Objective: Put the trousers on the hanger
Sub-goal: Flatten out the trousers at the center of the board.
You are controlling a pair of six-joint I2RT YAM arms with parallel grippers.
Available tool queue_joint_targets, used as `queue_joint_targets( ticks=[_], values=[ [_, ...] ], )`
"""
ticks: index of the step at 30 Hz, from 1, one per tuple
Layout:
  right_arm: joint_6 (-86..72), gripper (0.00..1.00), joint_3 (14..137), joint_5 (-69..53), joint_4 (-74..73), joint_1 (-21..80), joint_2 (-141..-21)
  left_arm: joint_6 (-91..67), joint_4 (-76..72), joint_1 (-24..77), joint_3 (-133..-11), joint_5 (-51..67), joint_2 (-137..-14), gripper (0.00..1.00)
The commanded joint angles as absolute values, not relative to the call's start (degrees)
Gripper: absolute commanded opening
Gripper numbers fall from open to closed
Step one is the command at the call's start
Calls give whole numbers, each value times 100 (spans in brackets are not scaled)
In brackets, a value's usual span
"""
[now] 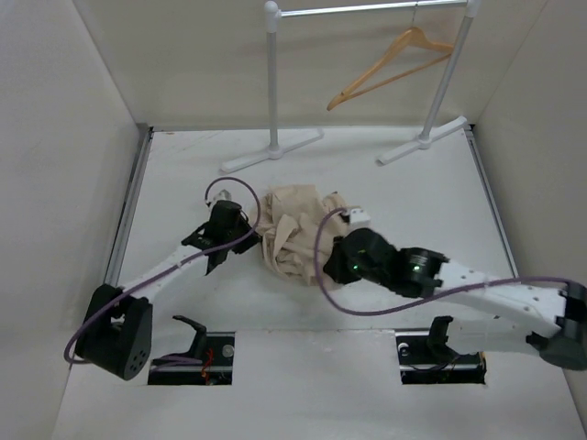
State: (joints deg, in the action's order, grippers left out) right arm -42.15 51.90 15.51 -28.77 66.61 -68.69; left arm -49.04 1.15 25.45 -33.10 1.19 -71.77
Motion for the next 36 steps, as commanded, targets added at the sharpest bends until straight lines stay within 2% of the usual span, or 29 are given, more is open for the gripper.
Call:
queue_joint_targets(
  ticks=[1,6,10,17,20,22,24,27,28,30,33,36],
  values=[
    [-4105,15,5326,1776,-3514,6054,-5716,-4948,218,2212,-3831,-149,-6401,1],
    [-3806,15,5773,1223,-3858,4797,-4528,-4904,1316,1228,-4445,-88,-5188,0],
    [-3473,14,6835,739,-4112,3987,-4429,-4782,1959,489,-5613,79,-4773,0],
    [-3190,14,9963,712,-4789,4090,-5018,-4509,2610,-31,-8434,-104,-4913,0],
    [-3435,14,10625,764,-4843,4293,-5080,-4159,2751,-31,-9305,-622,-4974,0],
    [-3664,16,10382,826,-4773,4258,-4984,-3825,2795,30,-9413,-1017,-5027,1],
    [-3630,16,9716,983,-4667,3769,-4896,-3744,2856,92,-9107,-1291,-5054,1],
    [-3708,12,8599,705,-4510,2495,-4974,-3831,2883,83,-8238,-1354,-5097,1],
    [-3909,11,7961,207,-4143,1830,-5036,-3858,2831,22,-7783,-1397,-5167,1],
    [-4086,10,7298,-209,-3614,1272,-5088,-3894,2882,-127,-7428,-1406,-5378,1],
    [-4306,10,6454,-80,-3060,386,-5316,-4146,2909,-338,-6665,-1441,-5686,1],
    [-4648,8,6144,-560,-2507,-512,-5860,-4551,2585,-321,-5768,-1328,-5704,0]
  ],
)
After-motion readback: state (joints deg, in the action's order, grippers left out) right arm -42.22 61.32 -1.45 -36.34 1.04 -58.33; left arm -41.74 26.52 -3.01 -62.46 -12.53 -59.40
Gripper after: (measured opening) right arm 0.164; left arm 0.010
